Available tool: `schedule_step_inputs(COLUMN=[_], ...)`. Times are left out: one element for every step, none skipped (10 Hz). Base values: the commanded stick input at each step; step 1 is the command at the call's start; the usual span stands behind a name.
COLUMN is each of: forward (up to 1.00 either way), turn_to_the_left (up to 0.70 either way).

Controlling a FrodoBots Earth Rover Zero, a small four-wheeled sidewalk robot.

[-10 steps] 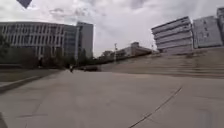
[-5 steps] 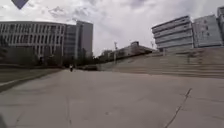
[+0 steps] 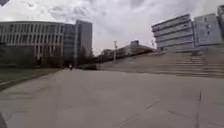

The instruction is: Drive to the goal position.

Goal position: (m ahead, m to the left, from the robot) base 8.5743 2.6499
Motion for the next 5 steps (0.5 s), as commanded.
schedule_step_inputs(forward=[0.70,0.70,0.70,0.70,0.70], turn_to_the_left=[0.01,0.01,0.01,0.01,0.02])
